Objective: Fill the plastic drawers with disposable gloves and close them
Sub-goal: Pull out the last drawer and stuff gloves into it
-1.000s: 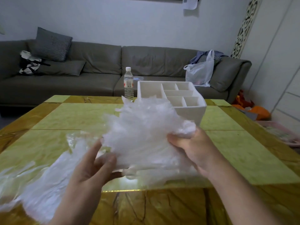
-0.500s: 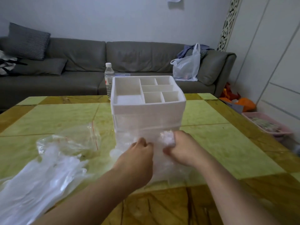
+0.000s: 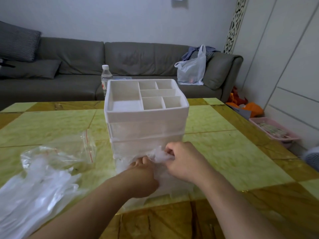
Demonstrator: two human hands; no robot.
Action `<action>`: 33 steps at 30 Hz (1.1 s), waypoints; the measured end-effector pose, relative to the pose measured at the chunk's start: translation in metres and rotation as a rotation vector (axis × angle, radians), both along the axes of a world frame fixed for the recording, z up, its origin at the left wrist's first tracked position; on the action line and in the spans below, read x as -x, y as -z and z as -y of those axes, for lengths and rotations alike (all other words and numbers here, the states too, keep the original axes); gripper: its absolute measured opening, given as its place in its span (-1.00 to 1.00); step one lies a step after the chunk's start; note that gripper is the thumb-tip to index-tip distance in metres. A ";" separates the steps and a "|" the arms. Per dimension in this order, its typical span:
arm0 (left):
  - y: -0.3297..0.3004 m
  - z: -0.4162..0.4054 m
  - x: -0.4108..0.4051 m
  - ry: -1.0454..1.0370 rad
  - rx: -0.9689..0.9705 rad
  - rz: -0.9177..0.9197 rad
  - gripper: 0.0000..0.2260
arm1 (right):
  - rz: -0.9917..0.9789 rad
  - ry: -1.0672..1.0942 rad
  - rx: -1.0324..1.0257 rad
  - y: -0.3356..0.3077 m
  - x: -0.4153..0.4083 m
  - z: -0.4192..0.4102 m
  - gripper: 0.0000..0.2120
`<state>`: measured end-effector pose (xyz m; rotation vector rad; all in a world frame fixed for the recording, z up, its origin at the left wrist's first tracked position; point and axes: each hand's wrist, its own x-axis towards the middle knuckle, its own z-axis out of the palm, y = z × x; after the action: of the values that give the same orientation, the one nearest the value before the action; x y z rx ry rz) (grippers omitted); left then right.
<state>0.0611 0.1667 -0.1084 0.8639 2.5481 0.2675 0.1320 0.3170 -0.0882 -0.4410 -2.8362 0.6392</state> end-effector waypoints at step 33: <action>-0.010 0.001 -0.011 0.096 0.010 -0.047 -0.25 | 0.408 -0.043 -0.029 0.014 0.002 0.037 -0.34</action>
<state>0.0719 0.1661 -0.0979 0.9971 2.5395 0.2073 0.1297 0.2796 -0.1022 -0.5634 -3.2421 0.5694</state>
